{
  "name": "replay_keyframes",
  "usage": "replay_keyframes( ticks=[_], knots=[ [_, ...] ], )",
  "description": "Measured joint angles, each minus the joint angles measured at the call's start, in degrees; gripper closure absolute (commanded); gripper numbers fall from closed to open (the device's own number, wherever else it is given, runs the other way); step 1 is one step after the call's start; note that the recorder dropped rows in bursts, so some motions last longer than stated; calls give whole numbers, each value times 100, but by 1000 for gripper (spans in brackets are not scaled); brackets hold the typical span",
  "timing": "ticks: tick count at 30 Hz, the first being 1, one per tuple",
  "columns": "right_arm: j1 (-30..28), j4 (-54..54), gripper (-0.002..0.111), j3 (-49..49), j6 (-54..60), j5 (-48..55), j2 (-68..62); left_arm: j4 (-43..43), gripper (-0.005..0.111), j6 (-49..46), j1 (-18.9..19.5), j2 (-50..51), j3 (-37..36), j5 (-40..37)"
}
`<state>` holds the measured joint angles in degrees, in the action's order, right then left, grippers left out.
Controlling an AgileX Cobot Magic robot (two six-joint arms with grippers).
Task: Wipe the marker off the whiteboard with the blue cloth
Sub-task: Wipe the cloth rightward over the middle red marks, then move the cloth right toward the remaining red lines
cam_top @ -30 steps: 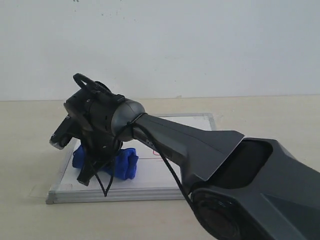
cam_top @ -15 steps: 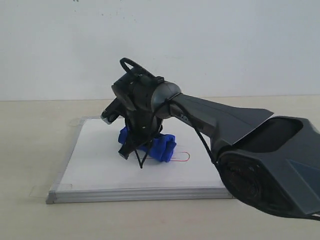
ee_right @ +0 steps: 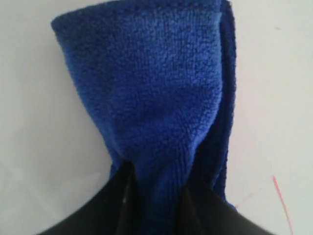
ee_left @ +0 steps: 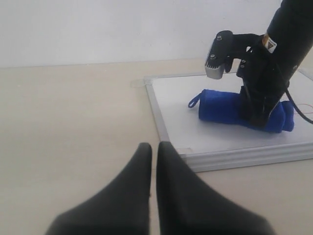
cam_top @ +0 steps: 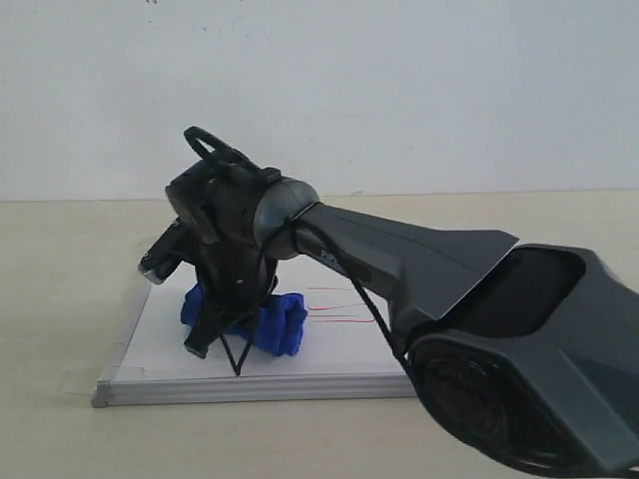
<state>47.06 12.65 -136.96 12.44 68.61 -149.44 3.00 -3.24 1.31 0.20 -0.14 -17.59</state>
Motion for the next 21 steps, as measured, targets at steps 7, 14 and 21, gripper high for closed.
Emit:
replay_keyframes(
  ticks=[7,14,21],
  knots=[
    [-278,-446,109,55,-148,-65,57,0,103,0,0,0,0,0],
    [-1196,-748,109,1047,-505,-199,597,0,103,0,0,0,0,0],
    [-1929,-508,109,1741,-715,63,1019,0,103,0,0,0,0,0]
  ],
)
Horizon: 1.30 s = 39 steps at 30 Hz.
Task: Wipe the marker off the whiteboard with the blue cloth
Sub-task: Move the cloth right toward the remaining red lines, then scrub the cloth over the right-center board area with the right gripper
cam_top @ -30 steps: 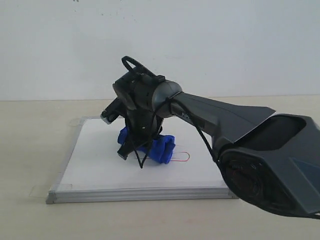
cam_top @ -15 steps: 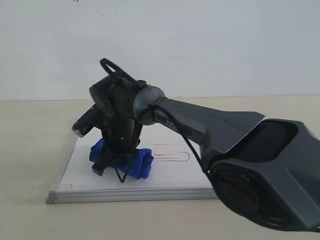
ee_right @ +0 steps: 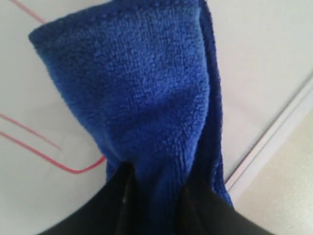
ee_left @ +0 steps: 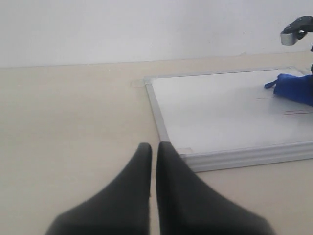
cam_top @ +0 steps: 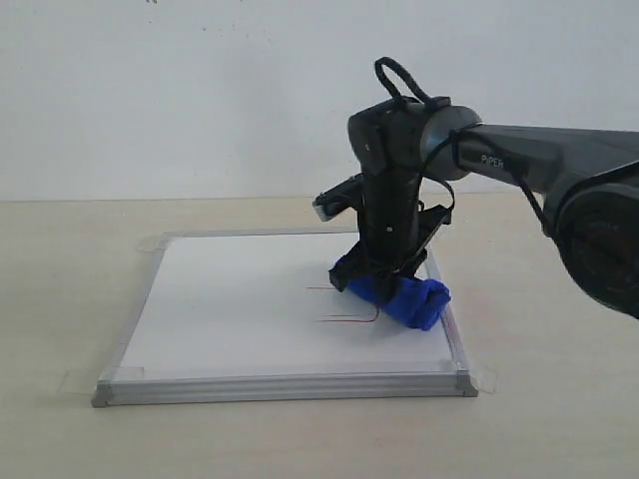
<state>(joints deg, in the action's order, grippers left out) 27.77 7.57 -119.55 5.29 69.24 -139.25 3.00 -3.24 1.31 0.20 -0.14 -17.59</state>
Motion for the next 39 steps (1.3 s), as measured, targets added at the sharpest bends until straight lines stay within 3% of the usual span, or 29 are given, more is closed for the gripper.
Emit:
replay_keyframes(
  ticks=[5,15,19,26,34,39],
  knots=[
    [93,-400,109,23,-82,10,-11,0,103,0,0,0,0,0],
    [1349,-844,109,-10,398,-496,-71,0,103,0,0,0,0,0],
    [1473,-757,109,-18,447,-457,-80,0,103,0,0,0,0,0],
    [1164,-32,109,-30,278,-275,-98,0,103,0,0,0,0,0],
    [-152,487,109,-19,-409,-121,-121,0,103,0,0,0,0,0],
    [-267,221,109,-19,-597,-149,-121,0,103,0,0,0,0,0]
  ],
)
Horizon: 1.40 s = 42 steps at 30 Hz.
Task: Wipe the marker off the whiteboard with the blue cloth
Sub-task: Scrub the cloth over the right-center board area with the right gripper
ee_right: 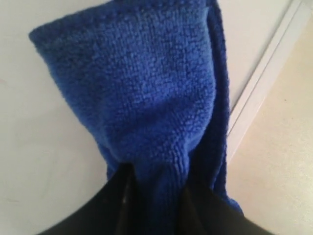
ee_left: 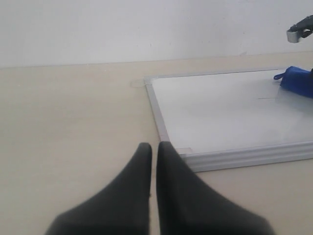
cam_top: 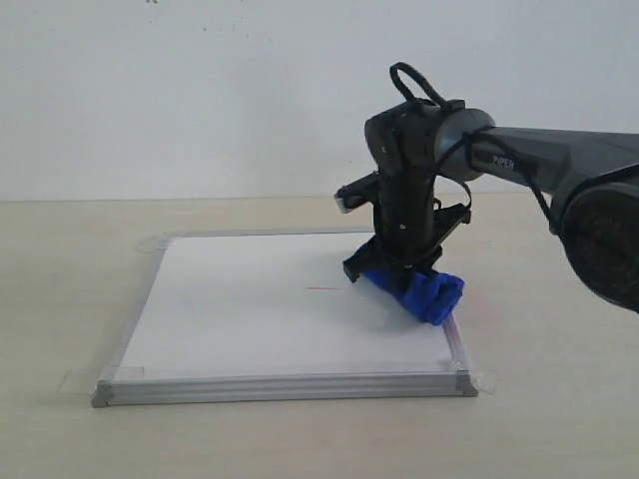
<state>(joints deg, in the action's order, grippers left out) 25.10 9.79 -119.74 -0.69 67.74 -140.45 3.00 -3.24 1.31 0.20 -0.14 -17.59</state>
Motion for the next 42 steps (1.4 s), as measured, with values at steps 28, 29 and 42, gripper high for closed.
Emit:
replay_keyframes(
  ticks=[28,29,42],
  knots=[
    [1475,1934,109,-74,69,-863,-334,0,103,0,0,0,0,0],
    [1411,2240,109,-62,-94,-624,-351,0,103,0,0,0,0,0],
    [845,909,109,0,543,-125,-109,0,103,0,0,0,0,0]
  ],
)
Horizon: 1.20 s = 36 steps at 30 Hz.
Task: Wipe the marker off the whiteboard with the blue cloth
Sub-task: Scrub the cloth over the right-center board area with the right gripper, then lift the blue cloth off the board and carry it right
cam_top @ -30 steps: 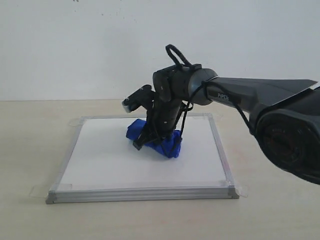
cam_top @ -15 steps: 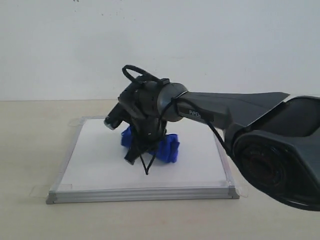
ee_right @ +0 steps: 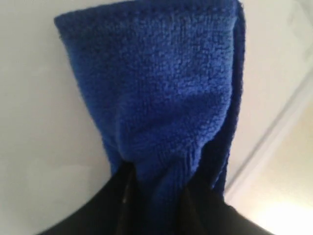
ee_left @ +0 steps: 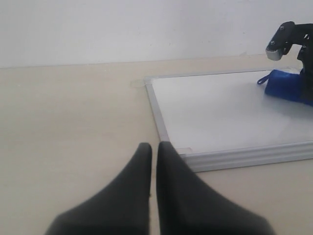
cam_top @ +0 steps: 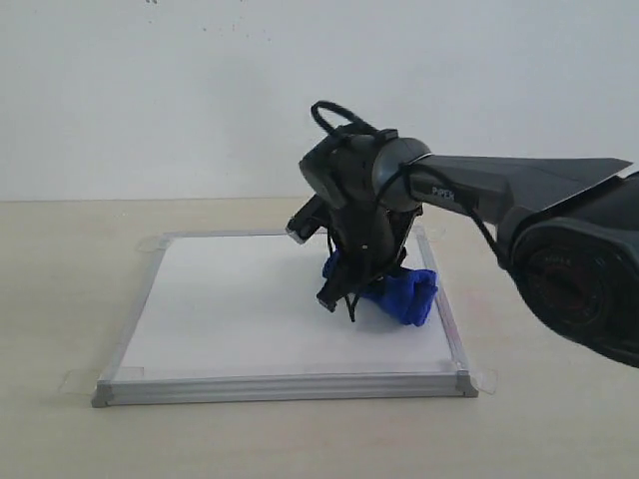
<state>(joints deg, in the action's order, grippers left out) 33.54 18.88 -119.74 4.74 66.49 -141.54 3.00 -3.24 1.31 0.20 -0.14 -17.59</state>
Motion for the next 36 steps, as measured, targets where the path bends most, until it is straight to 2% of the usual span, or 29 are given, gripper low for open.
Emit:
replay_keyframes(
  ticks=[5,8,11,15,17,19,28,36],
  knots=[
    [-38,-2663,109,0,1667,-81,157,0,103,0,0,0,0,0],
    [25,-3289,109,35,1884,-124,157,0,103,0,0,0,0,0],
    [56,-2840,109,38,1353,-145,157,0,103,0,0,0,0,0],
    [136,-1129,109,47,-35,102,219,0,103,0,0,0,0,0],
    [106,-312,109,68,-312,217,221,0,103,0,0,0,0,0],
    [38,58,109,104,-474,302,296,0,103,0,0,0,0,0],
    [-73,258,109,118,-526,328,1419,0,103,0,0,0,0,0],
    [-869,318,109,785,-712,327,2084,0,103,0,0,0,0,0]
  ],
)
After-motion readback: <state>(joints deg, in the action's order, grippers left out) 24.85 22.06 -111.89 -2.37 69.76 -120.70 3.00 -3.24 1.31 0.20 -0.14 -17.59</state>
